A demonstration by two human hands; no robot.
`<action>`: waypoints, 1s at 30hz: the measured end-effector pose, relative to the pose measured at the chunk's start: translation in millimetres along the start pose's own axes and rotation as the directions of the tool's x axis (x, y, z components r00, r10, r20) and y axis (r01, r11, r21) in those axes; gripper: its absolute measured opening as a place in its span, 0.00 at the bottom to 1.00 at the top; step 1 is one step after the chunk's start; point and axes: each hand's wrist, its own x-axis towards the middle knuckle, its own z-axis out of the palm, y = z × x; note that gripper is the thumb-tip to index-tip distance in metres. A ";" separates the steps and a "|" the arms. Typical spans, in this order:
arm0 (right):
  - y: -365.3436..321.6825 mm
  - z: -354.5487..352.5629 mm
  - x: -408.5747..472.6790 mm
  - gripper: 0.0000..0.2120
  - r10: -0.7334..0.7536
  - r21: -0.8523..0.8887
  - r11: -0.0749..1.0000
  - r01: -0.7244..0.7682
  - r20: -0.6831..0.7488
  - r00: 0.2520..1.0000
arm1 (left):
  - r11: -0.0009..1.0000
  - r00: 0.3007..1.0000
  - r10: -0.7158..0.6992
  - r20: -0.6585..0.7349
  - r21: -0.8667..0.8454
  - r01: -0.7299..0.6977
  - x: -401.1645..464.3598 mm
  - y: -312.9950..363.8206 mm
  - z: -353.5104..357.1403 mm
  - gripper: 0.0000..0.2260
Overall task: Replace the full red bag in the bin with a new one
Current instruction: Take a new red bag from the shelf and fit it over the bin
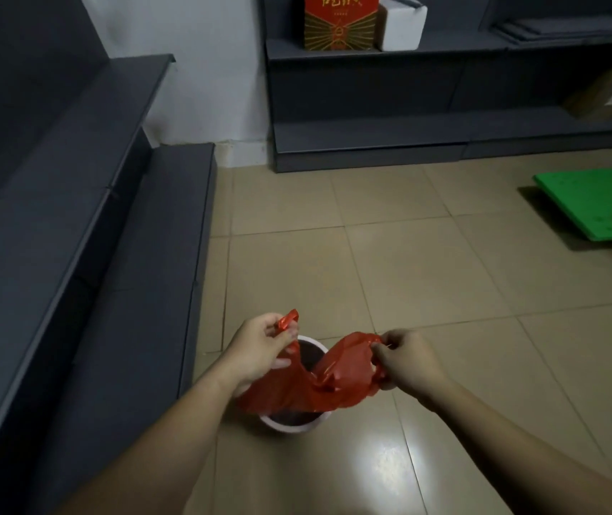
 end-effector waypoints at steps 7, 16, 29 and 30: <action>-9.4 37.8 22.2 0.10 -0.184 -0.126 0.976 0.179 -0.034 0.982 | 0.993 0.999 0.006 -0.054 -0.118 -0.012 24.5 -41.1 -24.4 0.05; -1.6 91.6 50.2 0.12 -0.293 -0.186 0.937 0.295 0.044 0.955 | 0.984 0.985 0.172 0.004 -0.050 -0.171 47.5 -84.9 -57.2 0.10; 7.3 104.8 57.6 0.11 -0.397 -0.013 0.916 0.400 0.092 0.913 | 0.798 0.976 0.207 0.066 0.566 -0.207 51.3 -207.9 -83.0 0.47; 7.8 105.9 57.4 0.11 -0.400 -0.013 0.915 0.403 0.103 0.911 | 0.785 0.977 0.207 0.043 0.589 -0.192 51.1 -224.5 -79.6 0.49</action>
